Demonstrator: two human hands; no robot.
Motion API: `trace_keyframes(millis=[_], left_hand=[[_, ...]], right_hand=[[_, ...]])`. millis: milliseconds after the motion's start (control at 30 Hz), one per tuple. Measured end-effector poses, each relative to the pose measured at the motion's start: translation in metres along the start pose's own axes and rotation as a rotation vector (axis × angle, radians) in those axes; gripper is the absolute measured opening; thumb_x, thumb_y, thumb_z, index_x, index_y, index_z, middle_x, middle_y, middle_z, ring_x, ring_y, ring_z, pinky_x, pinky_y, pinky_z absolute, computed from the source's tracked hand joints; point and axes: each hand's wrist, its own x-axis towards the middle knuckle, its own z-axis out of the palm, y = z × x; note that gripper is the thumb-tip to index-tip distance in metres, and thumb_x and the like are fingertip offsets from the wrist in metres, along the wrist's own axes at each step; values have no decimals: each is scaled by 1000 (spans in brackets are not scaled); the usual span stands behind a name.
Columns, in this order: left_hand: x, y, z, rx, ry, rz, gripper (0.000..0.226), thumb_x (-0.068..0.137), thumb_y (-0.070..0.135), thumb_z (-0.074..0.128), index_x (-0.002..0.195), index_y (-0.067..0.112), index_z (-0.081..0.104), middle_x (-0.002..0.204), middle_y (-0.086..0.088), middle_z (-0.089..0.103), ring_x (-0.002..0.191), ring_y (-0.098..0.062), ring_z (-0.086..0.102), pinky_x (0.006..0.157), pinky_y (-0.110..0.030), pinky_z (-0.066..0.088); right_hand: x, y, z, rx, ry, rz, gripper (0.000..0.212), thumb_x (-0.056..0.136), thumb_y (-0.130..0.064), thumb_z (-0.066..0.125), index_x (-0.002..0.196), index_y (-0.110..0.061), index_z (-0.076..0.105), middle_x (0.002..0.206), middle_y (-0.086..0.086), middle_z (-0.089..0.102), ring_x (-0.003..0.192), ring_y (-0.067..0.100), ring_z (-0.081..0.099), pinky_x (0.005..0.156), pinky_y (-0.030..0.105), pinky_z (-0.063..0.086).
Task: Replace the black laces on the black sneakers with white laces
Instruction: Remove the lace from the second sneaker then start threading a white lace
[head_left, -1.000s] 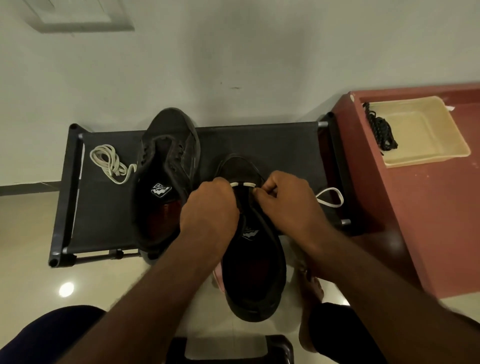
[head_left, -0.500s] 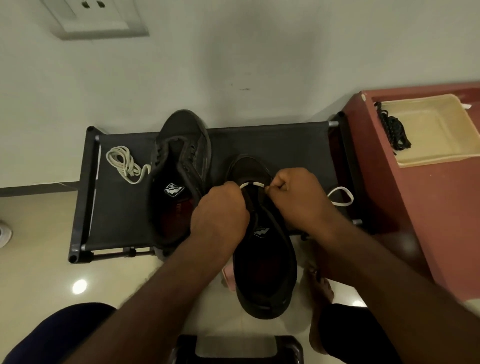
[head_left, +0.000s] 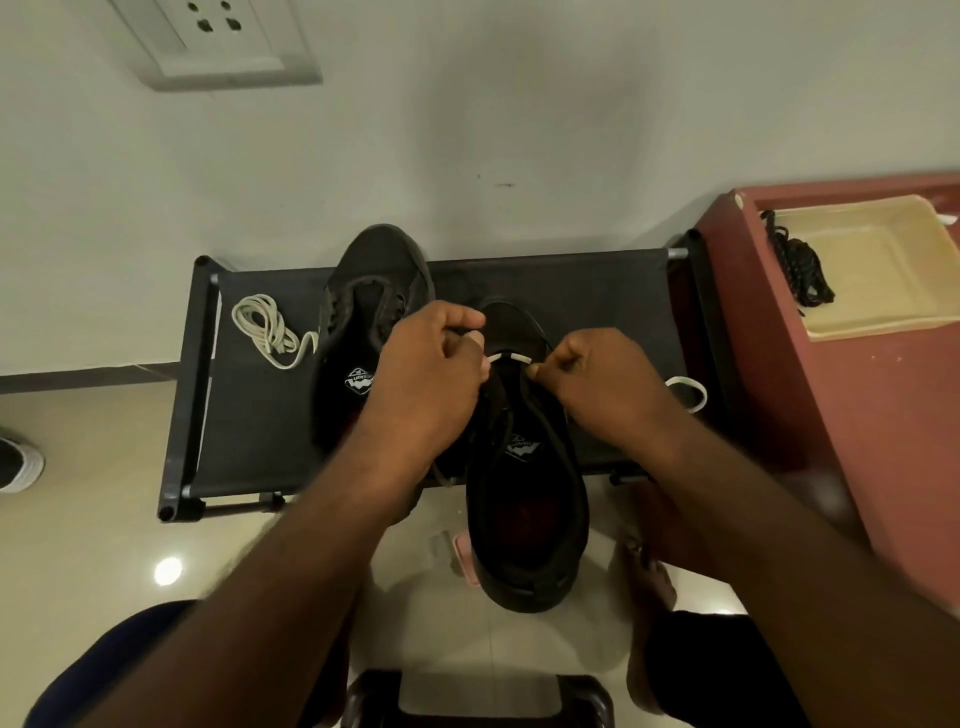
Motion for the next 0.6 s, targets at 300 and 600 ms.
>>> trace_keyframes(millis=[300,600], left_hand=[[-5,-4,-2,366,109,217,27,100,11,50,123,18,62,119,0,60,96,-10,60,87,-22,53],[-7,3,4,-51,-250,295,74,93,5,63,153,22,23,136,10,55,117,2,55,98,-16,44]], right_hand=[[2,0,-9,-67,-56,-16,28,96,-34,65,77,-14,66,61,-6,59,56,5,55,54,25,38],[-18,-34,-44,761,-252,-127,18,98,-4,51,102,-16,64,67,2,63,51,12,48,45,24,36]])
